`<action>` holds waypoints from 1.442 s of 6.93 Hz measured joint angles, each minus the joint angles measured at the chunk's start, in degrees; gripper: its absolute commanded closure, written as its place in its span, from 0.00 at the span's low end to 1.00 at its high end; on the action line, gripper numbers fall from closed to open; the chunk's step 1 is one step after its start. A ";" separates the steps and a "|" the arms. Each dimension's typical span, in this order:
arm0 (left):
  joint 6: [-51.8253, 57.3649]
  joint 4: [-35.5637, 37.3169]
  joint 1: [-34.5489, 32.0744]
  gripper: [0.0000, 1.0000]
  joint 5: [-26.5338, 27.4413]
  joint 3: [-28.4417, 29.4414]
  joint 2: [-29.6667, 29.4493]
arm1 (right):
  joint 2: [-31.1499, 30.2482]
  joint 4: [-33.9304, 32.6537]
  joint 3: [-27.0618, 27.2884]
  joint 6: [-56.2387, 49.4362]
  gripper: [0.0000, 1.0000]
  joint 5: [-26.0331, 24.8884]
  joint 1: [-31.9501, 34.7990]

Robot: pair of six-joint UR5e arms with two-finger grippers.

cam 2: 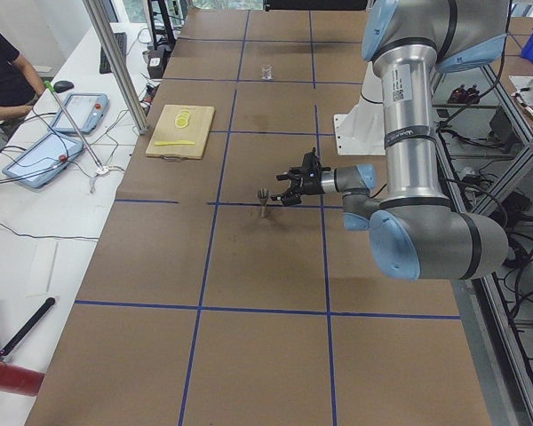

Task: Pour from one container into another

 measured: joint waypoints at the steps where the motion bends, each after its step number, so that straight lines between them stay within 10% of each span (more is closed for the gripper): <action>1: -0.82 -0.01 0.30 0.01 0.67 1.33 -1.14 | 0.01 0.00 -0.01 0.01 0.00 0.00 0.00; 10: -3.89 -1.53 -1.27 0.01 0.63 11.34 -9.25 | 0.48 0.00 0.16 -0.07 0.00 0.07 0.00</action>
